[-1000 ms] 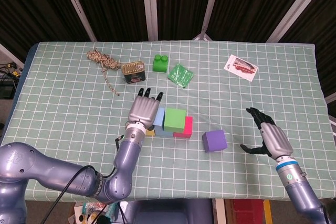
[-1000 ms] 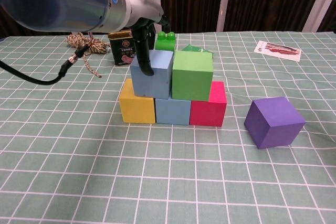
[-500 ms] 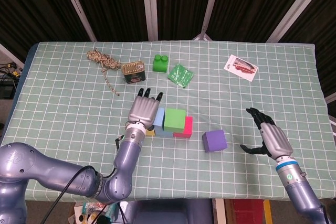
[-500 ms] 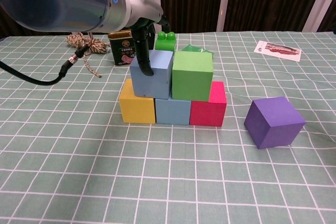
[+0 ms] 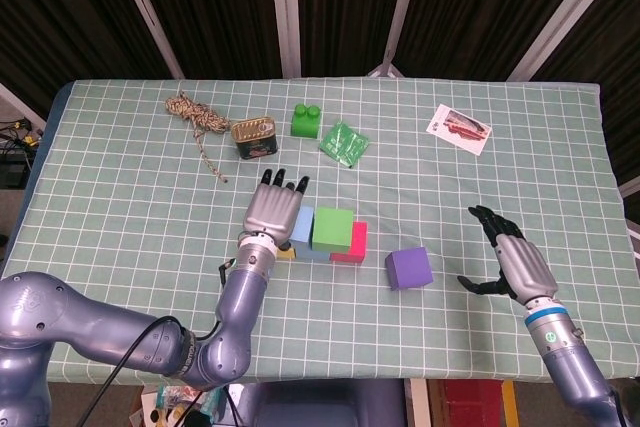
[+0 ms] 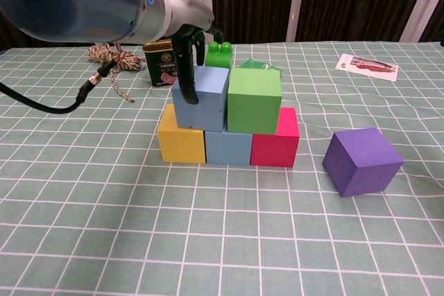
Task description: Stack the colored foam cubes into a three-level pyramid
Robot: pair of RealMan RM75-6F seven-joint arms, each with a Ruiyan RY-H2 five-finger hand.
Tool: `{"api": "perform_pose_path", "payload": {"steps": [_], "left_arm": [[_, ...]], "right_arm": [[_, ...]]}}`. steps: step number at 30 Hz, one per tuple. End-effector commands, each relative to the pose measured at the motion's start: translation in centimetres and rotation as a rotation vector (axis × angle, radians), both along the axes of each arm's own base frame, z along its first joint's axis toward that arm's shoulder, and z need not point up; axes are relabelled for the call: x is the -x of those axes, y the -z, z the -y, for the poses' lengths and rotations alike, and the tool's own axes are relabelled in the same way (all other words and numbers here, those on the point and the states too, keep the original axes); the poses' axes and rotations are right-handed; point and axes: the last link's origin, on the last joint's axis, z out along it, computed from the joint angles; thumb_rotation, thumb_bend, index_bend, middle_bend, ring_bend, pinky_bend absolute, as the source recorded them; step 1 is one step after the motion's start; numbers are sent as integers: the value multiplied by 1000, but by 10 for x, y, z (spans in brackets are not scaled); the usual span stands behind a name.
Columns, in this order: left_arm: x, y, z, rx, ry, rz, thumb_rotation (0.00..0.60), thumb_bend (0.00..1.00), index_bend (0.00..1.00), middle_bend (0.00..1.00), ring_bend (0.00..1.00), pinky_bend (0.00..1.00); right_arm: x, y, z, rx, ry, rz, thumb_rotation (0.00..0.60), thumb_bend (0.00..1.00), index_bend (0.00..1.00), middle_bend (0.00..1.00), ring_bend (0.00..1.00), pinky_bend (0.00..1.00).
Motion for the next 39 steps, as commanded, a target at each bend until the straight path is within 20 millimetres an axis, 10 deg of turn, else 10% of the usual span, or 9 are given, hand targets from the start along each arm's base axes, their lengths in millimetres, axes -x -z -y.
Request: {"api": "perform_pose_path", "payload": {"steps": [1, 22, 39], "left_arm": [[0, 0, 0, 1, 0, 0, 600, 155, 54, 181, 44, 64], [8, -56, 18, -61, 59, 174, 600, 65, 37, 127, 35, 56], [130, -133, 93, -266, 110, 252, 600, 65, 37, 120, 33, 50]], "right_arm": [[0, 0, 0, 0, 0, -1, 600, 239, 0, 0, 0, 0], [3, -1, 2, 4, 12, 1, 600, 239, 0, 0, 0, 0], [4, 1, -1, -1, -30, -72, 600, 238, 0, 0, 0, 0]]}}
